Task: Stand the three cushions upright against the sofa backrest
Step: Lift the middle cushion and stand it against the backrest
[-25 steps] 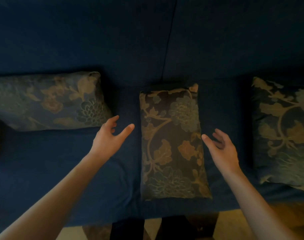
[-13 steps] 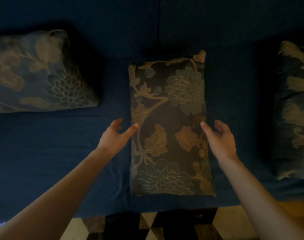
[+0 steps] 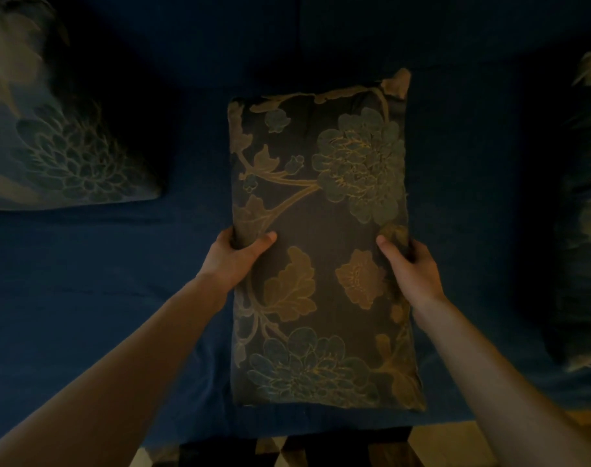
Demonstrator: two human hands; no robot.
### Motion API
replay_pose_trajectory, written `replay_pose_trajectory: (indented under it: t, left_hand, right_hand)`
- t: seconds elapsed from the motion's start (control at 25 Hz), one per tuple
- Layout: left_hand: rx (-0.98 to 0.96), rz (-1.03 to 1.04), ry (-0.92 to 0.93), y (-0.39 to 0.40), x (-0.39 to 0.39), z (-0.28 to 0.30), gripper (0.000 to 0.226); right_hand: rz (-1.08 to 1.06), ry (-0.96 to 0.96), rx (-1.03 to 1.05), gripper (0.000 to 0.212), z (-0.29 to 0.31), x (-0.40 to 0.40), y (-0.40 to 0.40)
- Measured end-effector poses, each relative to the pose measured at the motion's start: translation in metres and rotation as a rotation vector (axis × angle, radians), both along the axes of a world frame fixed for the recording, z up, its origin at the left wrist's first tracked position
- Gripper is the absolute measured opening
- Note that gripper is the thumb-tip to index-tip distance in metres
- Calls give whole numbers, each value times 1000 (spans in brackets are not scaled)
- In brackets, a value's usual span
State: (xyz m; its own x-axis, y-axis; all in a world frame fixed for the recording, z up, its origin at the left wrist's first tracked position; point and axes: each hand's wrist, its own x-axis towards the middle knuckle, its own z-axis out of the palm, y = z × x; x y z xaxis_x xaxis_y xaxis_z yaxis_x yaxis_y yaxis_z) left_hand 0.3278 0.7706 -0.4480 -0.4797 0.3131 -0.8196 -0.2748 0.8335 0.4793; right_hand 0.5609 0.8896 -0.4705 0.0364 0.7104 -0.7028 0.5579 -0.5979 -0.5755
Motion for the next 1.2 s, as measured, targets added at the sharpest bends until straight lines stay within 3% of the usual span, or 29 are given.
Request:
replay_pose_trajectory:
  t: [0.44, 0.64, 0.88, 1.2]
  left_hand:
    - [97, 108, -68, -9, 6, 12, 71]
    - [121, 274, -162, -26, 21, 20, 66]
    - [142, 535, -374, -44, 50, 23, 73]
    - [264, 809, -644, -35, 95, 20, 70]
  right_hand:
    - [-74, 63, 0, 60, 11, -7, -10]
    - [-73, 92, 24, 51, 33, -6, -15]
    - [168, -28, 188, 30, 64, -11, 6]
    - [700, -204, 427, 45, 132, -52, 62]
